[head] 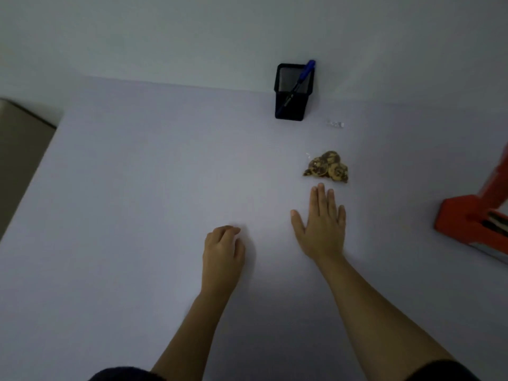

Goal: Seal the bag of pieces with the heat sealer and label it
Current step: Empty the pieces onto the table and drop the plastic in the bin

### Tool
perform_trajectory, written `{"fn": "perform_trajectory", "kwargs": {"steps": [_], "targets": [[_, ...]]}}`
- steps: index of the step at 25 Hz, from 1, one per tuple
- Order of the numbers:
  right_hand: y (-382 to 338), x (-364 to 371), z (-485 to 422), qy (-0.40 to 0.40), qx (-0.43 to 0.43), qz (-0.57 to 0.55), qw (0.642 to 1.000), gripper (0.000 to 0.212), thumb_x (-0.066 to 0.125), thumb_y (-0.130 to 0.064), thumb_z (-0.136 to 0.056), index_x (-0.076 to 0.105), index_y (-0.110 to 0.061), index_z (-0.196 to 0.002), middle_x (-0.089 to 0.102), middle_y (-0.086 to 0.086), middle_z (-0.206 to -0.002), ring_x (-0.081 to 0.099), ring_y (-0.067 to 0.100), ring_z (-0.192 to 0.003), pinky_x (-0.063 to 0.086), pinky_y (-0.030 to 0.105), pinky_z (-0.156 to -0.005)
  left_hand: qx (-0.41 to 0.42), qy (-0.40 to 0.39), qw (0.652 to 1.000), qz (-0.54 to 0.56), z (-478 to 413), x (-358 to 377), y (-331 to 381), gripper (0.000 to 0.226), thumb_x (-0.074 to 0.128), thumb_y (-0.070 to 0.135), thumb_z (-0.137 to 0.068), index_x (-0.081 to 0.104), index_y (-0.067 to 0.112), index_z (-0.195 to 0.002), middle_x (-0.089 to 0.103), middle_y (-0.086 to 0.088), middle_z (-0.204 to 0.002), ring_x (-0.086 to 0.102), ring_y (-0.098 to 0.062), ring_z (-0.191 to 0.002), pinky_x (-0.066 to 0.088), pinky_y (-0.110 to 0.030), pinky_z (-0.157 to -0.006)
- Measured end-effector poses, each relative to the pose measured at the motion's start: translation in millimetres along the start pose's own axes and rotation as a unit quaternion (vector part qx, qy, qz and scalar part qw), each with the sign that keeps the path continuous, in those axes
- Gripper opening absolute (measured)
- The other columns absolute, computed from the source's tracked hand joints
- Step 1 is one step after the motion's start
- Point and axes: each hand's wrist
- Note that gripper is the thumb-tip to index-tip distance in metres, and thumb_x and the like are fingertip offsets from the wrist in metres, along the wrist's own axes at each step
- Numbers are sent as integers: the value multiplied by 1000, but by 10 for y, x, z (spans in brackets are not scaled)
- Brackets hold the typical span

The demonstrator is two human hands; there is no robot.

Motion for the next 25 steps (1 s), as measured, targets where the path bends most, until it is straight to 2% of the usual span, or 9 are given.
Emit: {"fn": "perform_trajectory", "kwargs": {"steps": [3, 6, 8, 12, 15, 18, 22, 25], "targets": [[-8, -1, 8, -12, 6, 5, 1000, 76, 20, -58, -90, 0, -15, -149, -1, 1, -159, -3, 20, -146, 1, 45, -116, -24, -12, 999, -24, 192, -45, -206, 30, 62, 15, -80, 67, 2, -106, 64, -16, -110, 57, -36, -98, 46, -35, -84], [-4, 6, 12, -18, 7, 12, 1000, 75, 21, -57, -91, -1, -15, -149, -3, 0, -159, -4, 20, -146, 1, 45, -117, 10, -14, 999, -44, 312, -16, -297, 43, 52, 33, -79, 67, 4, -106, 65, -15, -111, 57, -35, -97, 47, -35, -85], [6, 4, 7, -19, 8, 14, 1000, 74, 24, -56, -93, -1, -15, -149, -4, 0, -159, -4, 20, -146, 2, 46, -117, 24, -12, 999, -42, 340, 4, -338, 39, 49, 29, -81, 68, 5, -106, 64, -16, -113, 57, -37, -99, 46, -35, -87], [17, -9, 7, -18, 5, 14, 1000, 74, 26, -55, -93, 0, -14, -149, -3, 1, -159, -3, 21, -146, 3, 46, -117, -13, -25, 1000, 10, 328, 11, -354, 22, 61, 4, -82, 69, 6, -103, 63, -12, -110, 60, -32, -97, 50, -33, -85], [31, -24, 12, -15, 0, 13, 1000, 74, 28, -53, -94, 2, -12, -149, -1, 3, -159, -2, 22, -146, 4, 47, -117, -21, -28, 999, 9, 299, -4, -296, 21, 61, 5, -85, 68, 7, -105, 64, -9, -102, 61, -27, -91, 46, -29, -77], [31, -51, 4, -24, -1, 9, 1000, 74, 28, -52, -94, 2, -10, -149, -2, 5, -159, -2, 24, -146, 3, 48, -116, -48, -25, 998, 16, 267, -19, -239, 30, 57, 9, -89, 61, 8, -118, 63, -10, -102, 58, -25, -92, 40, -23, -77], [-58, -102, 94, -18, -33, 20, 999, 72, 28, -49, -96, 3, -7, -148, -1, 8, -159, -1, 24, -146, 4, 48, -117, -55, -32, 998, -5, 289, 16, -194, 21, 52, 8, -88, 63, 3, -105, 62, -15, -102, 57, -31, -94, 43, -32, -79], [-214, -66, 416, -34, -98, 6, 995, 71, 27, -49, -96, 3, -7, -148, -2, 7, -159, -2, 23, -146, 4, 45, -117, -71, -22, 997, 14, 389, -44, -199, 13, 58, 9, -86, 64, 2, -95, 53, -12, -98, 54, -28, -85, 41, -28, -77]]}}
Point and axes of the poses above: each hand's wrist, its own z-axis away from the middle knuckle, its own x-axis out of the palm, y = z × x
